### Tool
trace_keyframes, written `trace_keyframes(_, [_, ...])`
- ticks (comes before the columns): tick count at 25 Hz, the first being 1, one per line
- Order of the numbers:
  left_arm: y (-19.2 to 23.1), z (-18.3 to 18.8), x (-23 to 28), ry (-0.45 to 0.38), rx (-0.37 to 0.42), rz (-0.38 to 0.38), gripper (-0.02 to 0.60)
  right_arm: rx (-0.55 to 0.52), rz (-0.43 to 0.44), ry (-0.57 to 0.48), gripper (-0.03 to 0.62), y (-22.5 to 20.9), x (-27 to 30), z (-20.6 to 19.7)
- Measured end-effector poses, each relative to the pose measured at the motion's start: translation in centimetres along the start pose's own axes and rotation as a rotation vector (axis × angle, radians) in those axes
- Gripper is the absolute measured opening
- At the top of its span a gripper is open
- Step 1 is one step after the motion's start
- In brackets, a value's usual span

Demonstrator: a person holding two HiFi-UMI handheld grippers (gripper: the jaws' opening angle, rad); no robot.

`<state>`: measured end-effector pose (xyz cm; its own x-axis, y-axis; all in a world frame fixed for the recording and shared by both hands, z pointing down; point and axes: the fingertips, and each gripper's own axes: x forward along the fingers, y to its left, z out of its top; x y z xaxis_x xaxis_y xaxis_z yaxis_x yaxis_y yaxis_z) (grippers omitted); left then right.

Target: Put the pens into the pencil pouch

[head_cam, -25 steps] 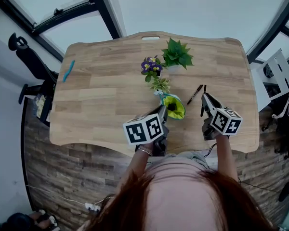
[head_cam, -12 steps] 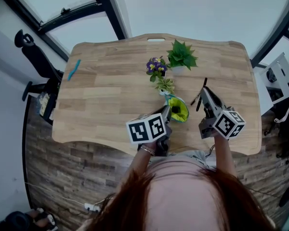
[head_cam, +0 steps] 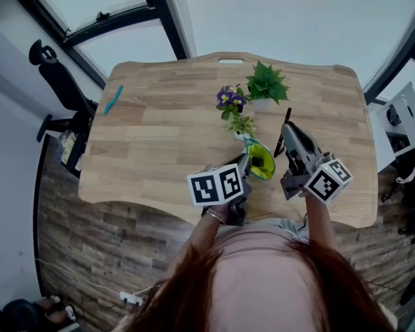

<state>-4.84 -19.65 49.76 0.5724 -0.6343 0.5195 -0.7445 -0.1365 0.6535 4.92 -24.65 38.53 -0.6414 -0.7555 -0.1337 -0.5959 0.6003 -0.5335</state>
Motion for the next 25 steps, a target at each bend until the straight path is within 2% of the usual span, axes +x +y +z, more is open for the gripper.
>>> trace_keyframes(7, [0.0, 0.0, 0.0, 0.006, -0.005, -0.011, 0.018, -0.082, 0.065, 0.080, 0.034, 0.9, 1.4, -2.1])
trace_keyframes(11, [0.1, 0.0, 0.0, 0.008, -0.022, -0.019, 0.018, -0.088, 0.090, 0.129, 0.034, 1.0, 2.1, -3.6])
trace_keyframes(19, [0.2, 0.2, 0.2, 0.006, -0.053, -0.032, 0.018, -0.111, 0.069, 0.179, 0.034, -0.5, 2.2, -5.7])
trace_keyframes(25, [0.3, 0.2, 0.2, 0.002, -0.072, -0.032, 0.018, -0.171, 0.060, 0.222, 0.034, -0.6, 1.8, -6.5])
